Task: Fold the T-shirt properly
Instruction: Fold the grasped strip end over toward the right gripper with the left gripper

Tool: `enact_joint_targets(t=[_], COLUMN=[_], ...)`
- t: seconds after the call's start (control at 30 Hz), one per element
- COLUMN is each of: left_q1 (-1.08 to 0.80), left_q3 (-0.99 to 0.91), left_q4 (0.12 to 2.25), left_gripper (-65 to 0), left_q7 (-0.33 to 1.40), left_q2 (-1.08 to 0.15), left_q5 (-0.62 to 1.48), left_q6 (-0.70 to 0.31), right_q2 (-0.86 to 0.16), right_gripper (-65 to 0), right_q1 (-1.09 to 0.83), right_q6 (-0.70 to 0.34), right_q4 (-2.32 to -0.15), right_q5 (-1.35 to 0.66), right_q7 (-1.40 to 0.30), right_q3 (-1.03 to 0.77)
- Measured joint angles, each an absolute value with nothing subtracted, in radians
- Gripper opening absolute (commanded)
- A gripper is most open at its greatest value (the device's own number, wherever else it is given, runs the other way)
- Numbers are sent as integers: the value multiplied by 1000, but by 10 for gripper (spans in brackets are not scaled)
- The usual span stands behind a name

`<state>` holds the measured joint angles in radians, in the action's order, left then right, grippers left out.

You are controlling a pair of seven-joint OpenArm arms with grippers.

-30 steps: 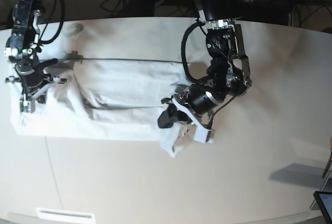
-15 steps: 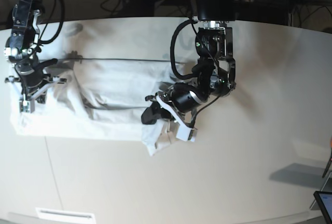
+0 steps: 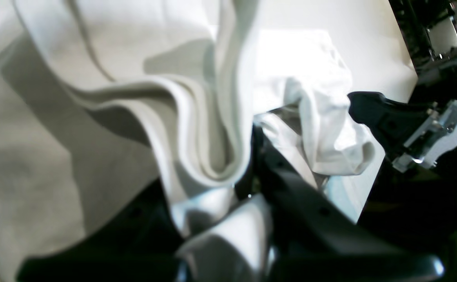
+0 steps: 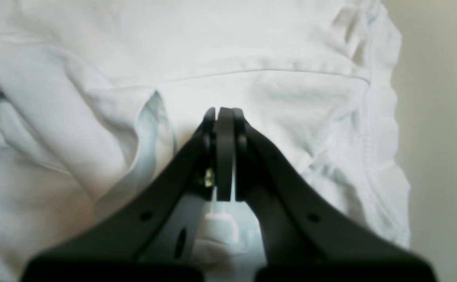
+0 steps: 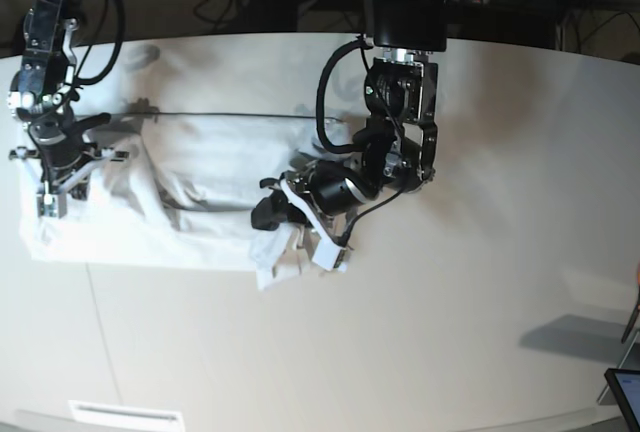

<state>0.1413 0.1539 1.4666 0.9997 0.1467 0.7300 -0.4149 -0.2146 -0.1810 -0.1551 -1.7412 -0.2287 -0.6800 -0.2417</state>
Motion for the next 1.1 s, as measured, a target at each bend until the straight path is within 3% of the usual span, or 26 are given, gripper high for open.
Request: enact_joint_targets(t=[0.13, 0.33, 0.43, 0.67, 0.8, 1.0, 1.07, 1.1], left_q1=[147, 146, 146, 225, 283, 282, 283, 284], left_q3=[169, 169, 169, 235, 331, 299, 252, 233], left_q4=[1471, 1471, 1470, 1431, 1376, 1413, 1475, 1514], left_gripper=[-611, -343, -275, -272, -274, -287, -368, -445], left_q7=[998, 998, 998, 993, 994, 1002, 994, 995], left_q2=[147, 147, 147, 139, 153, 146, 123, 102], left_q5=[735, 737, 760, 975, 1058, 1069, 1066, 1052], left_q6=[-415, -415, -415, -415, -484, -513, -510, -511], right_q2=[-214, -214, -214, -215, -212, -213, -212, -212], right_gripper=[-650, -650, -650, -650, -650, -650, -650, -650], right_q1=[-181, -181, -181, -181, -180, -181, -182, -182], right_q6=[-155, -155, -155, -155, -155, -155, -155, -155], right_q4=[-1741, -1741, -1741, -1738, -1737, -1738, -1753, -1771], right_q5=[-229, -229, -229, -229, -229, -229, -228, -227], right_q7=[-681, -680, -681, -680, -680, -679, -685, -688], right_q3=[-242, -242, -242, -242, -242, -242, -242, -242])
